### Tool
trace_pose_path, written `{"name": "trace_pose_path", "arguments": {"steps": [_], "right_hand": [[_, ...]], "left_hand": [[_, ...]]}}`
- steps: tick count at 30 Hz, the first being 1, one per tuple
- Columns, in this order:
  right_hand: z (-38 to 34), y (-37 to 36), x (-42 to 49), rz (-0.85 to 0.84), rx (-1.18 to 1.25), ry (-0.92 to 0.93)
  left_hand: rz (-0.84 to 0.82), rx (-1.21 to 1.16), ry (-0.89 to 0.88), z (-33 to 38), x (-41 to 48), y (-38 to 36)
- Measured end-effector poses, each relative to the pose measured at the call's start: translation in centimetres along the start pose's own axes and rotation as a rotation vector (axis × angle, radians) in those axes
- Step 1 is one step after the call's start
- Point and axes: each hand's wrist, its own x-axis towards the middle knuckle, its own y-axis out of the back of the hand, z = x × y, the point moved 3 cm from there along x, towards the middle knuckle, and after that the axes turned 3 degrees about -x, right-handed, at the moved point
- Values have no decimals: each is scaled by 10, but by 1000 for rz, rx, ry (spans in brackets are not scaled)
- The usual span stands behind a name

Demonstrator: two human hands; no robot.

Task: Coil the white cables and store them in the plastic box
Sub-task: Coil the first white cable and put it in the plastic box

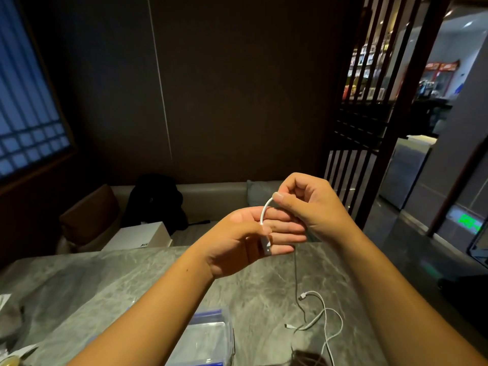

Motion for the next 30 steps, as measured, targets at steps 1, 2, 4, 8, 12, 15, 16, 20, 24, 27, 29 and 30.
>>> {"name": "trace_pose_path", "arguments": {"steps": [1, 2, 4, 8, 12, 15, 16, 20, 24, 27, 29, 30], "right_hand": [[-1, -1, -2, -3, 0, -4], [0, -3, -3, -8, -4, -10], [2, -4, -6, -21, 1, -19], [1, -5, -6, -77, 42, -43], [-6, -5, -1, -130, 33, -39], [-10, -6, 4, -174, 19, -30], [-11, -7, 6, -181, 15, -23], [-9, -9, 12, -168, 27, -13], [-7, -11, 18, -161, 82, -11], [-1, -17, 22, -160, 156, -33], [4, -22, 26, -173, 189, -50], [7, -26, 27, -177, 203, -56]], "left_hand": [[0, 7, 0, -1, -1, 0], [4, 11, 5, -2, -2, -1], [14, 1, 21, -5, -5, 0], [3, -47, 59, -9, -10, 1], [-42, -73, 92, -9, -12, -2], [-51, -58, 99, -8, -12, -4], [-53, -47, 99, -9, -12, -5], [-37, -45, 47, -5, -12, -4], [-66, -80, 24, -2, -13, -2], [-104, -91, 13, -1, -15, -2], [-131, -110, 3, -1, -16, -4], [-145, -126, -4, -1, -17, -4]]}}
